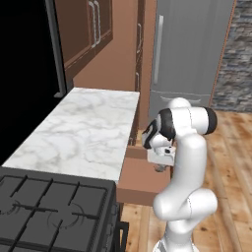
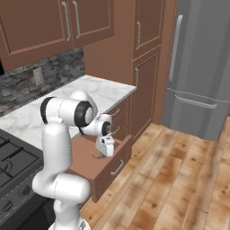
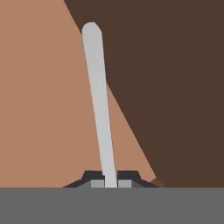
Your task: Pick up the metallic utensils from the counter and place them in the open drawer. Make sure not to pick up any wooden utensils.
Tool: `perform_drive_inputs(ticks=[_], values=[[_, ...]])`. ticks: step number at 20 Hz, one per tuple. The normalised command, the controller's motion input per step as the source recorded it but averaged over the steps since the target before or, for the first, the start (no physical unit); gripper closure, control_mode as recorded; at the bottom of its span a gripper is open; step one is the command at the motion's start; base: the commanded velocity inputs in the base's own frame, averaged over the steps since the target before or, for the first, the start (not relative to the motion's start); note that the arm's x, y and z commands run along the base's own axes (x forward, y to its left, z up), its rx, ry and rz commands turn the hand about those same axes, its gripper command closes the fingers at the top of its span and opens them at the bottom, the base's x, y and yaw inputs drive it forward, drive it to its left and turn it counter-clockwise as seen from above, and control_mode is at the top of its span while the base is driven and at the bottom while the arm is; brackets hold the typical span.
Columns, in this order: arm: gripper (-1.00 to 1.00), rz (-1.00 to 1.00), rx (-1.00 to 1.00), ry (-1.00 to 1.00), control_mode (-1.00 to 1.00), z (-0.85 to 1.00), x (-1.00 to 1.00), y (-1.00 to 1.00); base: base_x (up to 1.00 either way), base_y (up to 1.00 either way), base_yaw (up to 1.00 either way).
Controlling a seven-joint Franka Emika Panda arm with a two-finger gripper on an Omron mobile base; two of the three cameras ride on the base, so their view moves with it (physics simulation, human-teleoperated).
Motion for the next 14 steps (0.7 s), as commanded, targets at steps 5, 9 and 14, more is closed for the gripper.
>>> perform_drive_inputs(ticks=[5,9,14], values=[[1.00,0.00,0.00,-0.03,-1.00,-0.20,0.00,-0.68,0.00,0.00,0.00],[1.00,0.01,0.00,-0.18,-1.00,0.01,-0.03,-0.08,0.00,0.00,0.00],[1.00,0.00,0.00,-0.25,-1.00,0.18,-0.04,0.09,0.00,0.00,0.00]])
